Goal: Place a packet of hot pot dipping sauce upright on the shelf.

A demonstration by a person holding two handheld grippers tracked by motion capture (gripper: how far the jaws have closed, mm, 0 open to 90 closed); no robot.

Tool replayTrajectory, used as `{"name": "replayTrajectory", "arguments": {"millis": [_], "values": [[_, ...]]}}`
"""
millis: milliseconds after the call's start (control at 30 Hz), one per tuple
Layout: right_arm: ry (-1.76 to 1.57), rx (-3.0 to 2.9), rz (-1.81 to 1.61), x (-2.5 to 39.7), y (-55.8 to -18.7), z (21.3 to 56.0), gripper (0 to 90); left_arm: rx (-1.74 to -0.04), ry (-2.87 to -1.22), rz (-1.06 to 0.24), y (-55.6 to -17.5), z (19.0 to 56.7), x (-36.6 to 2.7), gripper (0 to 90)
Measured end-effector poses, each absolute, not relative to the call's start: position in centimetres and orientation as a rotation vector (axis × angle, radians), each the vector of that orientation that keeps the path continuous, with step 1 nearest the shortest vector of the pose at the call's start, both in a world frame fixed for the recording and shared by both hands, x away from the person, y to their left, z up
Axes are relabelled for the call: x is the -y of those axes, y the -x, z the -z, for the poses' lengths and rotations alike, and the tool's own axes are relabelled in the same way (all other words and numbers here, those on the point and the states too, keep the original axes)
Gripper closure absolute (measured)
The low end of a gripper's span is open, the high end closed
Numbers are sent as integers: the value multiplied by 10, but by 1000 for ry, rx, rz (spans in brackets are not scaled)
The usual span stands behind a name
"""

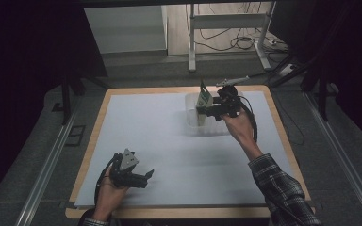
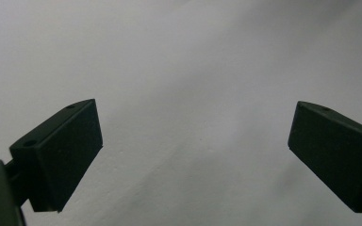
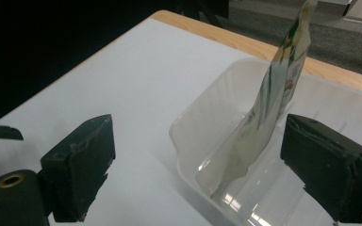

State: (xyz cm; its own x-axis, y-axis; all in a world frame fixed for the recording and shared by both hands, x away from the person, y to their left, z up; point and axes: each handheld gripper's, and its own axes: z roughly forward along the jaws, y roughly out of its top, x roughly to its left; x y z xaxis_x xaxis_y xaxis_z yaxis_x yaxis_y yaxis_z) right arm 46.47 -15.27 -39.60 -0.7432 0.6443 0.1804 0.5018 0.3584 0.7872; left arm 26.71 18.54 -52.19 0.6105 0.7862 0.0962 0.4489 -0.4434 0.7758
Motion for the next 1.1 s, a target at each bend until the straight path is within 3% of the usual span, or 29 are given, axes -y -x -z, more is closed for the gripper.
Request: {"name": "replayTrajectory", "arguments": {"millis": [1100], "values": [[-920, -2505, -1300, 155, -429, 415, 18, -963, -2103, -590, -267, 523, -186, 31]]}}
